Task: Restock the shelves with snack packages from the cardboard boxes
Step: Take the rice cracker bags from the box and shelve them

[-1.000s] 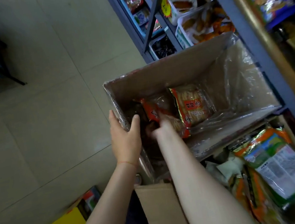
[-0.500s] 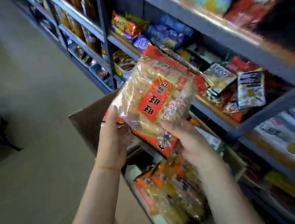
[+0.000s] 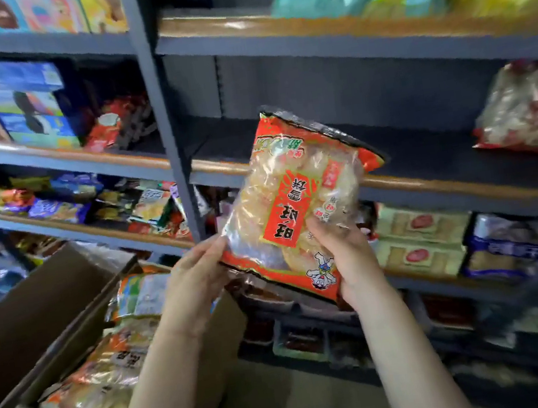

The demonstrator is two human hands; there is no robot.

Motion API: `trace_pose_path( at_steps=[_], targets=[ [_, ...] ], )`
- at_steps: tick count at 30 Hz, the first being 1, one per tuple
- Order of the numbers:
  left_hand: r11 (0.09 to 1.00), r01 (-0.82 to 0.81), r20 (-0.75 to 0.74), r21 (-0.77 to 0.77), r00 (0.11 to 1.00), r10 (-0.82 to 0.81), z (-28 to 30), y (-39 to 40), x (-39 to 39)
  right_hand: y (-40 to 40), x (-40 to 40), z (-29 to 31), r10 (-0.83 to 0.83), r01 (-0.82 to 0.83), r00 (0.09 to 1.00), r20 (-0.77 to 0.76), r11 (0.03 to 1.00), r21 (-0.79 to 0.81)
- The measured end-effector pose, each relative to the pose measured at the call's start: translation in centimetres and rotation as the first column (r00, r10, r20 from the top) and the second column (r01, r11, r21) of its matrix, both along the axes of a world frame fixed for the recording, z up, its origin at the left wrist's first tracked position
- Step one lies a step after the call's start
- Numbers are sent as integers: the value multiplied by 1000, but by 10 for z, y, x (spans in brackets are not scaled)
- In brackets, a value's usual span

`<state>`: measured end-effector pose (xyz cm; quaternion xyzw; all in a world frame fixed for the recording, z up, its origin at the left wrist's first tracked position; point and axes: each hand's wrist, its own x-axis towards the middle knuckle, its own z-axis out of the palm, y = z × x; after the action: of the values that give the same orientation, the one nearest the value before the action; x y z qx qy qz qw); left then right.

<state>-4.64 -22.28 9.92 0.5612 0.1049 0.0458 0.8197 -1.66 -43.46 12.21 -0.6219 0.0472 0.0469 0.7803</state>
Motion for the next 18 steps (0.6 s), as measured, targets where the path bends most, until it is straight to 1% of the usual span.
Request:
trace_pose_path(
  at_steps=[1,2,3,4,5,6,7,8,9,10,11,12,13,14,15,16,17,18],
  targets=[
    [997,-32,-8,74,999,33,2,-15,2,-29,-9,10,-46,50,998,46,993,-103],
    [981,-61,8,186,998,61,5,-29,6,-57,-16,18,-79,98,993,93,968,-229],
    [940,-85,58,330,996,70,11,-44,9,-83,-23,28,-98,139,987,129,920,-366],
    [856,-126,159,501,986,53,20,-60,13,-107,-30,37,-99,169,982,159,839,-518],
    [713,-207,311,670,950,-16,30,-78,17,-129,-35,45,-76,179,981,180,716,-675],
    [520,-322,459,791,875,-156,41,-99,20,-146,-41,52,-32,180,981,193,530,-828],
    [302,-467,550,831,771,-320,53,-123,21,-159,-47,59,17,179,981,193,294,-939],
    [117,-579,555,807,675,-486,62,-148,21,-169,-53,66,71,198,977,202,60,-978],
    [-17,-641,494,767,608,-621,69,-174,21,-177,-57,72,117,227,970,214,-109,-968],
    [-98,-662,412,743,569,-712,71,-199,22,-184,-60,75,145,244,965,218,-198,-949],
    [-152,-644,331,750,565,-756,68,-221,26,-192,-62,78,157,254,963,220,-239,-937],
    [-175,-621,288,764,570,-769,67,-240,28,-200,-62,79,154,245,966,209,-271,-931],
    [-175,-595,271,784,583,-766,66,-255,32,-208,-62,79,140,241,968,208,-297,-924],
    [-162,-561,272,812,610,-744,65,-266,38,-215,-61,76,113,273,962,249,-305,-912],
    [-164,-473,231,866,668,-708,66,-275,47,-224,-61,73,64,331,943,327,-301,-894],
    [-154,-346,165,926,734,-659,66,-282,56,-233,-60,70,-1,435,891,453,-282,-855],
    [-93,-190,92,977,778,-621,64,-286,67,-243,-58,67,-69,571,794,604,-256,-780],
    [37,-33,49,999,801,-597,59,-287,77,-252,-57,66,-140,691,674,726,-228,-686]
  ],
)
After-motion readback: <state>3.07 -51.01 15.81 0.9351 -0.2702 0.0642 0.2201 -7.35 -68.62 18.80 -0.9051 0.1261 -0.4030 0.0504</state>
